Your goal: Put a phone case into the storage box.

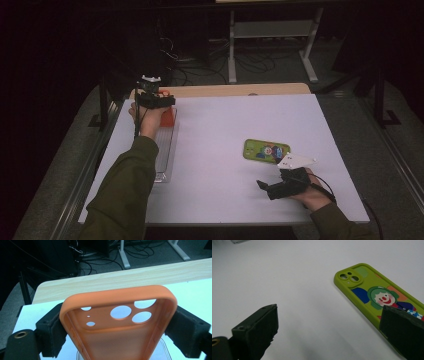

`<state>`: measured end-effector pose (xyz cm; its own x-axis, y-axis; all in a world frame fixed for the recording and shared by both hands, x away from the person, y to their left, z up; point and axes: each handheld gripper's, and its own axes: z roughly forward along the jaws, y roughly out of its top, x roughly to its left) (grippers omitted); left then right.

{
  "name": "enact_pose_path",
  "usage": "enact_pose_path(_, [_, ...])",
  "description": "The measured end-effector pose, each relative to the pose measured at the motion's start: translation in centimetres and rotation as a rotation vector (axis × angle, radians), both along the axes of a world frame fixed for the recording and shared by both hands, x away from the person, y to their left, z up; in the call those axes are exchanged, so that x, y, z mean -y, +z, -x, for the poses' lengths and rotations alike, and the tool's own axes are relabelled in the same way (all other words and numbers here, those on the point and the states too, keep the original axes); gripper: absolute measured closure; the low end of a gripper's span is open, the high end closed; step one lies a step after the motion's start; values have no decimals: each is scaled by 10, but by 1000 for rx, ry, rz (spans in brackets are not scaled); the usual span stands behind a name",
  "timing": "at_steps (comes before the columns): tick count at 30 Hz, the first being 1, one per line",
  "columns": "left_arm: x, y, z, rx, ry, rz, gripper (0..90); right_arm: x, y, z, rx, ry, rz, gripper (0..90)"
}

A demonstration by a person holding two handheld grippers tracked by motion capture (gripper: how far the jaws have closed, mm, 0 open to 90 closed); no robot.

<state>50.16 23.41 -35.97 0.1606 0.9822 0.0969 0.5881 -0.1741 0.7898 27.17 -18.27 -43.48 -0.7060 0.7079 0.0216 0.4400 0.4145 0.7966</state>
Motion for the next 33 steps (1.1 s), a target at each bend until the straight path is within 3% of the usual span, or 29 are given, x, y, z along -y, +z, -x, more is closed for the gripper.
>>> enact_pose_path(9, [-1,3,2,-1,-15,23,0,0,0,0,4,2,1,16])
enact_pose_path(15, [-8,16,11,9,-40,19,0,0,0,0,0,-2,-2,16])
enact_pose_path(21, [-15,31,25,-6,-79,46,0,-1,0,-1,5,-5,-10,16])
enact_pose_path(22, [-16,36,32,-15,-113,38,0,-1,1,-1,4,-5,-10,16])
enact_pose_path(27, [-16,42,46,-25,-181,39,0,-2,1,-2,-2,-9,-12,16])
enact_pose_path(28, [-15,45,53,-34,-225,43,0,-3,2,-3,0,-9,-15,16])
enact_pose_path(31, [-12,46,60,-35,-263,45,0,-4,1,-4,-2,-5,-10,16])
enact_pose_path(32, [-9,48,66,-39,-303,54,0,-4,1,-4,-4,-6,-7,16])
enact_pose_path(33, [-9,48,66,-39,-303,54,0,-4,1,-4,-4,-6,-7,16])
